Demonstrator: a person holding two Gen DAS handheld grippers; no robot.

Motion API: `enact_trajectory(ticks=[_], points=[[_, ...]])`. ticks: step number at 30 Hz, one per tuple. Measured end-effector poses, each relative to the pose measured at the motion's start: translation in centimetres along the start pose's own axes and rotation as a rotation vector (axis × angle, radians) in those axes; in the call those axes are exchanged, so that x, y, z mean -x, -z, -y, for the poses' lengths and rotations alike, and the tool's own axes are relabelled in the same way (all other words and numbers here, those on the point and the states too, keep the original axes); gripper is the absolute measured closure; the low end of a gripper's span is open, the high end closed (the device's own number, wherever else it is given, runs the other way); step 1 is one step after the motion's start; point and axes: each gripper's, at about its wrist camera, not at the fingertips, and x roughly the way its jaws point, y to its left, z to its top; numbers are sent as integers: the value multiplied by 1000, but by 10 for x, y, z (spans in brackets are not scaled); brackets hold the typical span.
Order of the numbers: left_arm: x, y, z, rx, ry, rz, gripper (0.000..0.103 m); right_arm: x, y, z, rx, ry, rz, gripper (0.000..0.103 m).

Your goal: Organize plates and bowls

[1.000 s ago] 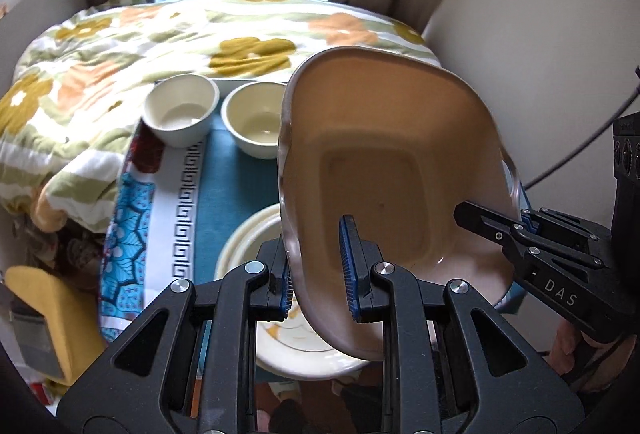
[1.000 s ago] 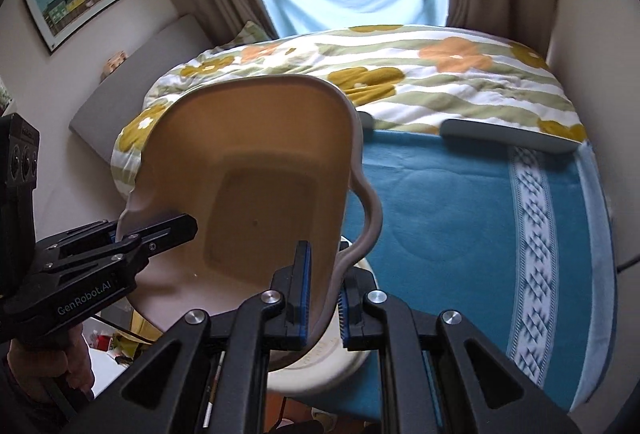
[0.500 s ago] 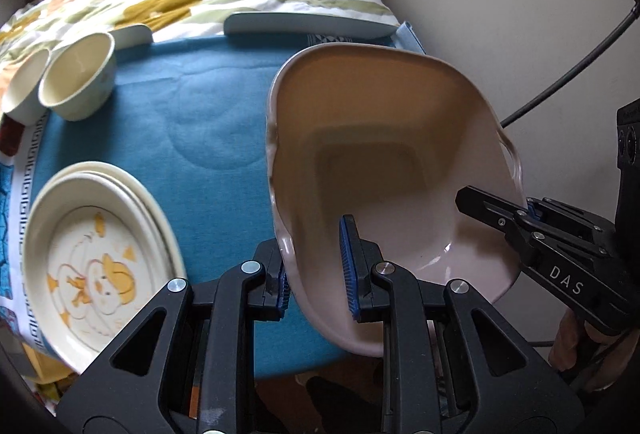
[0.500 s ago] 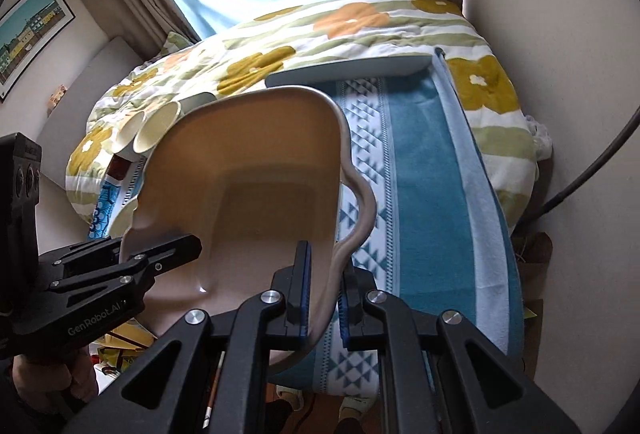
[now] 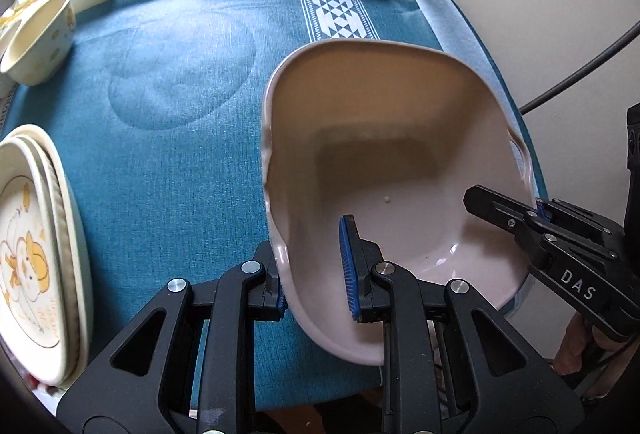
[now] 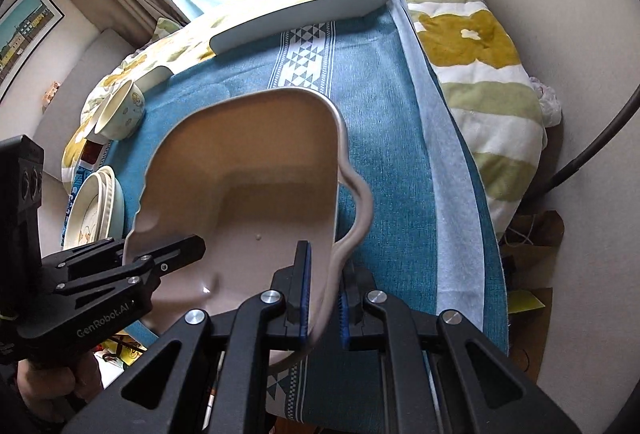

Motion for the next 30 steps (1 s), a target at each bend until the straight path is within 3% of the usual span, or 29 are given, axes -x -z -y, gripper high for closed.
enact_trajectory(ticks=[6, 10, 12, 14, 15, 20, 22, 24, 30], points=[[-9, -6, -3, 13, -37, -21, 85, -4, 1, 3, -12, -19, 6, 92], [-6, -4, -4, -3, -24, -9, 81, -5, 2, 5, -38, -25, -3, 92], [-6, -4, -6, 2, -11, -10, 69, -5, 3, 5, -47, -24, 0, 92], [-2, -4, -7, 4, -9, 8, 24, -5, 3, 5, -59, -25, 3, 92], [1, -4, -7, 5, -6, 26, 19, -5, 3, 5, -66, -28, 1, 92], [6, -4, -8, -4, -1, 31, 18, -2, 3, 6, -89, -35, 14, 91], [8, -3, -8, -12, -12, 27, 18, 3, 3, 6, -97, -29, 35, 80], [14, -1, -9, -13, -16, 32, 18, 9, 4, 8, -116, -37, 47, 55], [58, 10, -19, 0, -44, 87, 18, 50, 5, -6, -82, -4, 103, 53]])
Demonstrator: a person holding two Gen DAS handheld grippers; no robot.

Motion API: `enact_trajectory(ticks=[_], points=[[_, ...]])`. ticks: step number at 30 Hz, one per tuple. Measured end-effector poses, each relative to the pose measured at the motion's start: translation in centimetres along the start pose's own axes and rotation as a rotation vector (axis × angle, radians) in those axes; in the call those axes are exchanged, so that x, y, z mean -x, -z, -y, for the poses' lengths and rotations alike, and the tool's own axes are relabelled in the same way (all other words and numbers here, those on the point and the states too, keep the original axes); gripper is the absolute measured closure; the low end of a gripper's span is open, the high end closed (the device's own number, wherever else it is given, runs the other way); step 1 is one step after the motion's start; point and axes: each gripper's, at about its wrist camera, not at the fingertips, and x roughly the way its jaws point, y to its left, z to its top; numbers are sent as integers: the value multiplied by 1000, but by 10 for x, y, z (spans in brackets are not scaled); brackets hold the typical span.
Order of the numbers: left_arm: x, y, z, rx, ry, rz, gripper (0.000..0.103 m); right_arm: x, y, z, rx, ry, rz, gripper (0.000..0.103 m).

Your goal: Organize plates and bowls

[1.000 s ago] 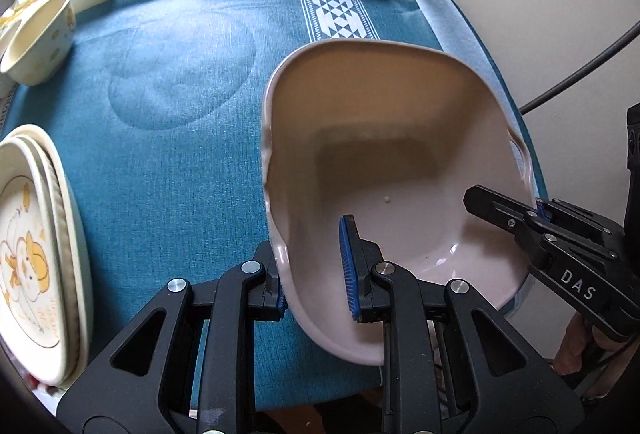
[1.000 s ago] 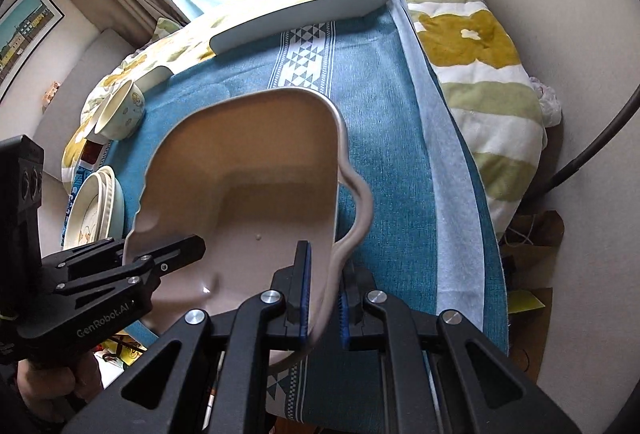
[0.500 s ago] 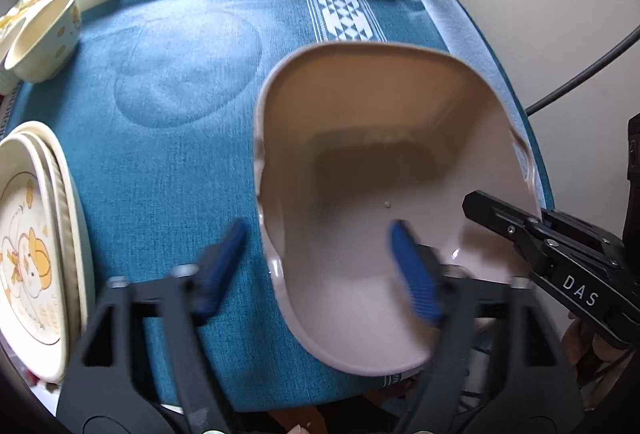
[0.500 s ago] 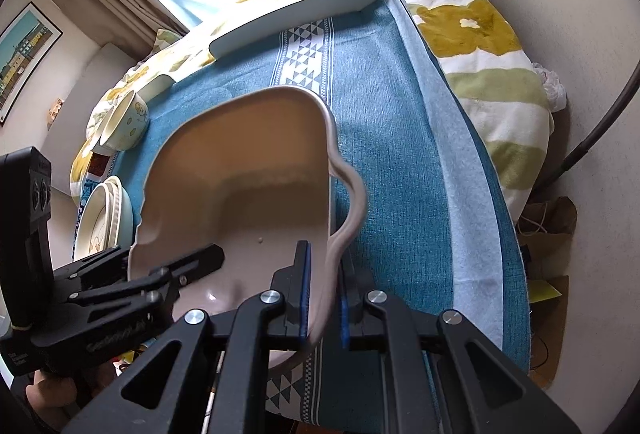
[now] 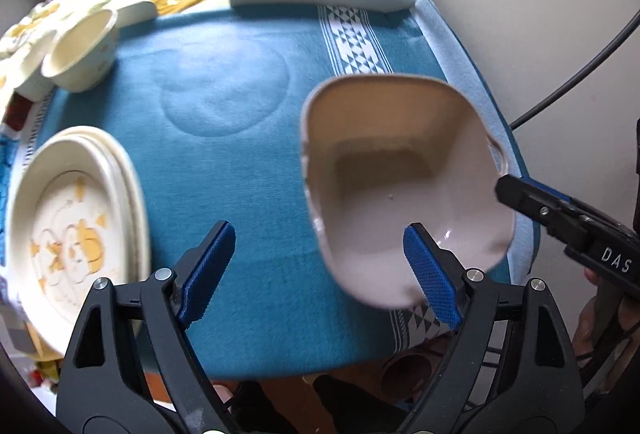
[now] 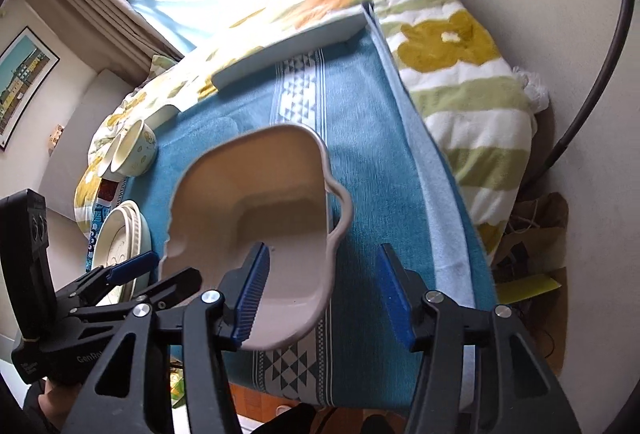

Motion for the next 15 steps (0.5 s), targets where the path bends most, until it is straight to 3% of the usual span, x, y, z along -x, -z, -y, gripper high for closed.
enact_trajectory(ticks=[5, 7, 8, 9, 12, 15], points=[[74, 7, -19, 42, -68, 133, 18, 43, -9, -39, 102, -50, 108, 52], [103, 7, -31, 71, -98, 192, 16, 53, -16, -58, 139, -102, 140, 39], [116, 5, -37, 83, -109, 219, 14, 57, -20, -68, 158, -123, 156, 20], [129, 5, -44, 95, -122, 249, 12, 61, -23, -79, 179, -143, 176, 6], [162, 2, -69, 139, -183, 337, 5, 64, -34, -109, 238, -197, 221, 5], [182, -5, -95, 186, -184, 394, 4, 59, -45, -138, 276, -245, 241, 5]])
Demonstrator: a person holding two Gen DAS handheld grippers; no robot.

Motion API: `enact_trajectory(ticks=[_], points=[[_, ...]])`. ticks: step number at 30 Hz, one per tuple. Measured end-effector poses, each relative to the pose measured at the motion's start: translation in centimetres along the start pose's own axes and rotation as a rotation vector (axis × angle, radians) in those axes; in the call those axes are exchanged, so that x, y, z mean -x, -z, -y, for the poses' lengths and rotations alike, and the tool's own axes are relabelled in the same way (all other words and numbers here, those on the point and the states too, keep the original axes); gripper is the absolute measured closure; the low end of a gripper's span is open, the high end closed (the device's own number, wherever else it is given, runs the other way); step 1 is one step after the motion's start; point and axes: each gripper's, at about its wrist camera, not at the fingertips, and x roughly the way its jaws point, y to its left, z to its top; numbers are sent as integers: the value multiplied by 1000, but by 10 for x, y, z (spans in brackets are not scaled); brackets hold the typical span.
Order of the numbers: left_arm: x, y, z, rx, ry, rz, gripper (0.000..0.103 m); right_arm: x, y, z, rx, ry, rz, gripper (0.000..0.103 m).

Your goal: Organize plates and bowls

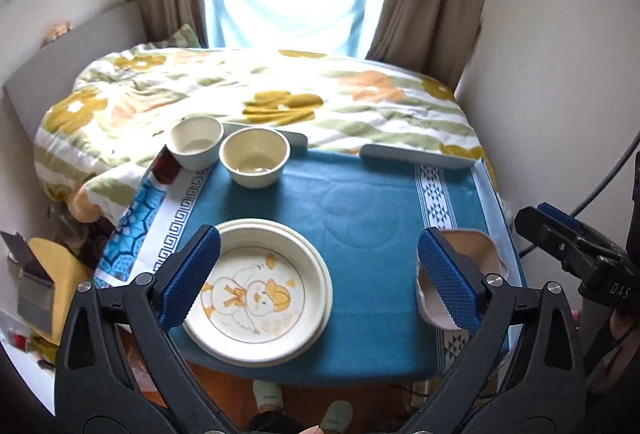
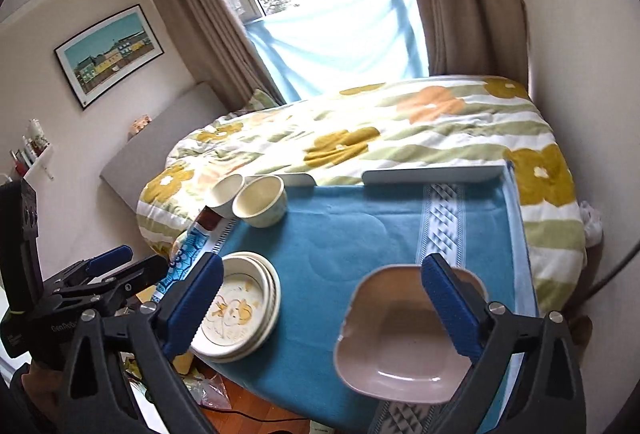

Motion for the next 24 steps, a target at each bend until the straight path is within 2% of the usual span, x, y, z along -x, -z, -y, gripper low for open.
enact_trajectory(ticks=[2, 4, 8, 12, 14, 19, 23, 24], points=[[1, -11, -19, 27, -3, 20, 4, -13, -9, -15, 20, -24, -4, 5], [-4, -21, -38, 42, -6, 34, 4, -31, -20, -28, 50, -36, -56, 5], [-27, -43, -73, 61, 0, 28, 4, -66, -37, -54, 115, -11, -81, 4], [-57, -65, -111, 96, 8, 15, 4, -108, -53, -67, 112, 38, -102, 4], [-79, -75, -128, 114, 23, -14, 4, -134, -59, -69, 100, 53, -130, 4], [-146, -87, -162, 148, 93, -142, 4, -203, -67, -70, 56, 69, -224, 4], [-200, -83, -182, 231, 190, -239, 6, -254, -63, -67, 23, 85, -296, 5], [-213, -82, -186, 251, 211, -263, 7, -266, -61, -64, 11, 89, -313, 8]])
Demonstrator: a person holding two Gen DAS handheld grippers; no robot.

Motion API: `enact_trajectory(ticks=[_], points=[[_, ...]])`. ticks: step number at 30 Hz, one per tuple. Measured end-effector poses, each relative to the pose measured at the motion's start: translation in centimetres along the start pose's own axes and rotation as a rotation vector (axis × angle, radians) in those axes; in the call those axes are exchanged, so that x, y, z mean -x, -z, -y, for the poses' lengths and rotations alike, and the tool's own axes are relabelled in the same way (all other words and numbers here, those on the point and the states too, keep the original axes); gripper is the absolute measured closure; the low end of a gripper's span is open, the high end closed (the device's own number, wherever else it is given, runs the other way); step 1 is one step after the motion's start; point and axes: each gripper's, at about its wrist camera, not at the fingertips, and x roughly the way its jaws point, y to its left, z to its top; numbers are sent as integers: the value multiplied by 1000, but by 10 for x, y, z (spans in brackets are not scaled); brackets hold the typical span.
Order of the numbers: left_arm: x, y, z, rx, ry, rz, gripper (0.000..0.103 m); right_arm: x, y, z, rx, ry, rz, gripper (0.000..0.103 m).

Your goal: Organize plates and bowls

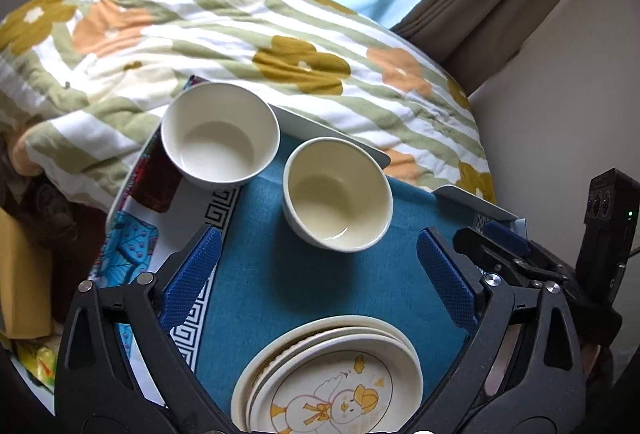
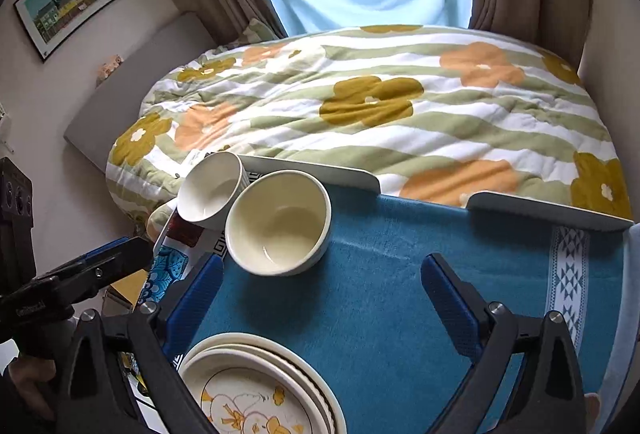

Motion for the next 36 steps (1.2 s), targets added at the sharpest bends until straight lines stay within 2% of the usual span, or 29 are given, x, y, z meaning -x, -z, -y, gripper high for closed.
enact_trajectory(ticks=[1, 2, 5, 7, 10, 12, 13, 14, 15, 17, 18, 28, 36], points=[[-12, -2, -6, 16, 15, -25, 13, -11, -2, 0, -12, -2, -16, 11], [-24, -4, -11, 28, 29, -51, 23, -22, -3, 1, -26, -5, -32, 19], [-57, -9, -18, 48, 50, -116, 41, -47, -5, 3, -63, -14, -74, 34], [-73, -11, -20, 50, 62, -136, 42, -59, -7, 4, -83, -14, -93, 40], [-90, -15, -23, 58, 56, -158, 55, -71, -9, 7, -112, -20, -114, 46], [-98, -17, -24, 59, 59, -167, 57, -78, -10, 5, -111, -18, -125, 52], [-101, -17, -24, 52, 53, -169, 65, -81, -10, 5, -112, -21, -129, 54], [-102, -20, -26, 44, 47, -175, 76, -83, -10, 4, -114, -26, -132, 59], [-105, -20, -27, 37, 36, -181, 77, -85, -9, 4, -116, -32, -138, 69], [-107, -21, -28, 20, 18, -174, 85, -91, -8, 3, -127, -48, -154, 83], [-107, -21, -29, 12, 11, -168, 86, -91, -8, 3, -130, -44, -149, 86], [-101, -20, -19, -67, -23, -144, 87, -86, -7, 0, -129, -33, -119, 86], [-59, -14, 18, -131, -35, -81, 87, -38, -5, -1, -98, -41, -44, 86]])
